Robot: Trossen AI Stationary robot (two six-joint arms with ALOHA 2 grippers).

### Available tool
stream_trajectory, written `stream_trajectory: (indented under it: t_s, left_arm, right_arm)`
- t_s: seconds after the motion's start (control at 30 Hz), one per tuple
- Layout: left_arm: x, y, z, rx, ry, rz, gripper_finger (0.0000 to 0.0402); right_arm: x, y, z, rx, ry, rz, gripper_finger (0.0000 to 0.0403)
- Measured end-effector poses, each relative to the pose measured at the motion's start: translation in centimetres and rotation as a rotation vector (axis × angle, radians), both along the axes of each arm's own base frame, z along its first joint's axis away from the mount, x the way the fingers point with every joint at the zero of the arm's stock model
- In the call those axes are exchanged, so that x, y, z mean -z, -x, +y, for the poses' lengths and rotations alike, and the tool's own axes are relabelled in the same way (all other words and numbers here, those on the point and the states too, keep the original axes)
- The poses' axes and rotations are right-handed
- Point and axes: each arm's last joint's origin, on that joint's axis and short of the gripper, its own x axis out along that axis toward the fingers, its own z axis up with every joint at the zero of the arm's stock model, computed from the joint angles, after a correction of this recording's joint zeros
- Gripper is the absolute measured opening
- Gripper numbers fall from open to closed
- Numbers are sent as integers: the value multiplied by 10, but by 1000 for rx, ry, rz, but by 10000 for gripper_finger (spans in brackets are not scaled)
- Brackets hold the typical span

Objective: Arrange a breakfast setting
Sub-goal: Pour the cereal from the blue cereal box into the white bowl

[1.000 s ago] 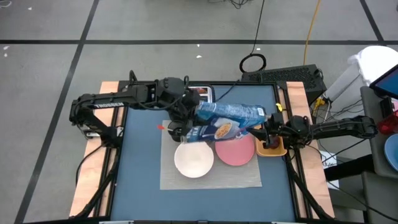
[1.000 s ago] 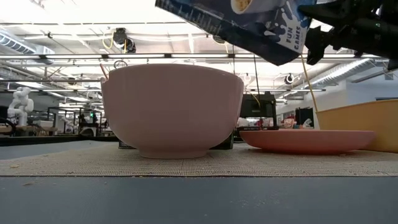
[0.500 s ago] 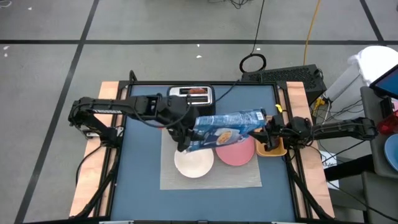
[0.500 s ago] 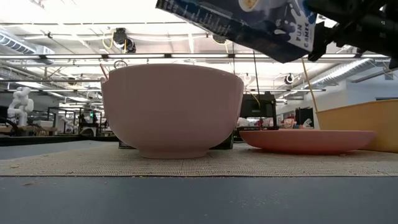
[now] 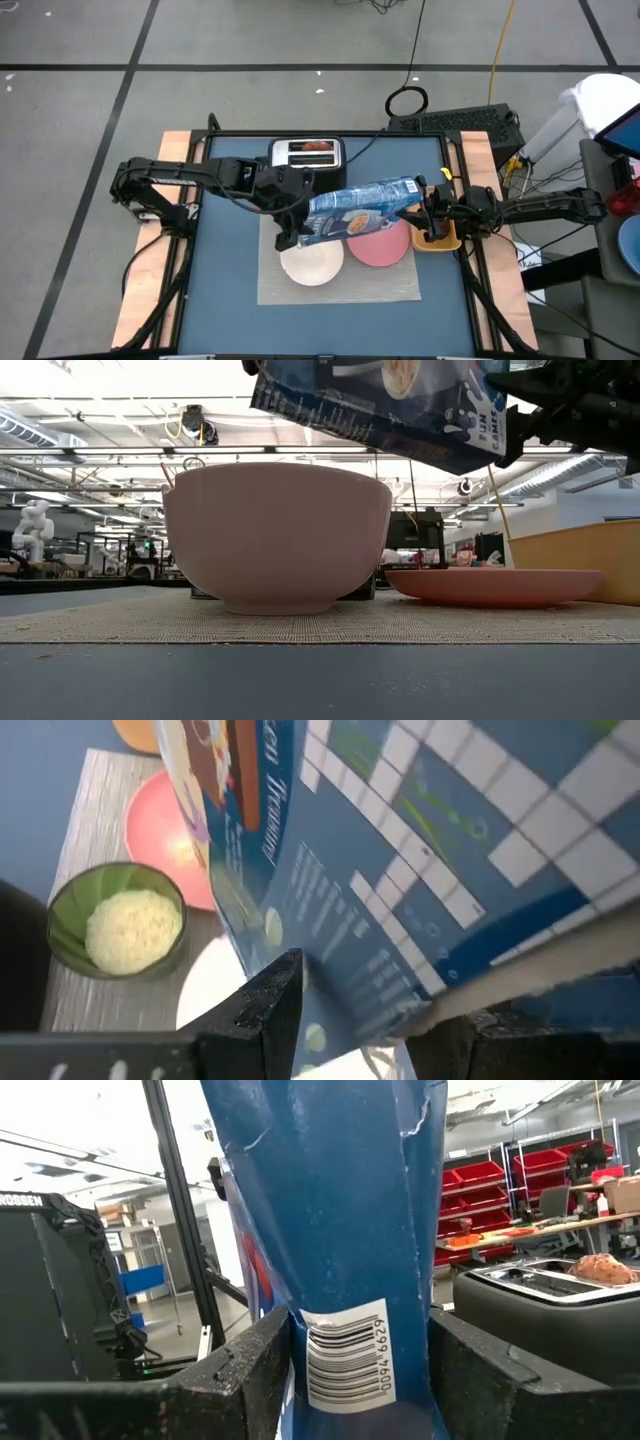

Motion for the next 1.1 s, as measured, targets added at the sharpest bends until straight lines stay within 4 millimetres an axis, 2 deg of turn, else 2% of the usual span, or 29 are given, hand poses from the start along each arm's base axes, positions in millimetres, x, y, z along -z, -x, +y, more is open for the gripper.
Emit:
stream_trajectory:
  t_s: [0.23, 0.33, 0.73, 1.1]
  left_arm:
    - [-1, 7, 1, 5, -14, 29, 154]
    - [-4, 16, 2, 6, -16, 59, 154]
    - [-23, 42, 6, -57, -70, 32, 154]
    - [-24, 42, 7, -94, -92, 17, 154]
  right_arm:
    - [2, -1, 0, 0, -3, 23, 198]
    - [3, -1, 0, -16, 1, 29, 198]
    - [3, -1, 1, -28, 0, 32, 198]
    - [3, -1, 1, -25, 2, 29, 198]
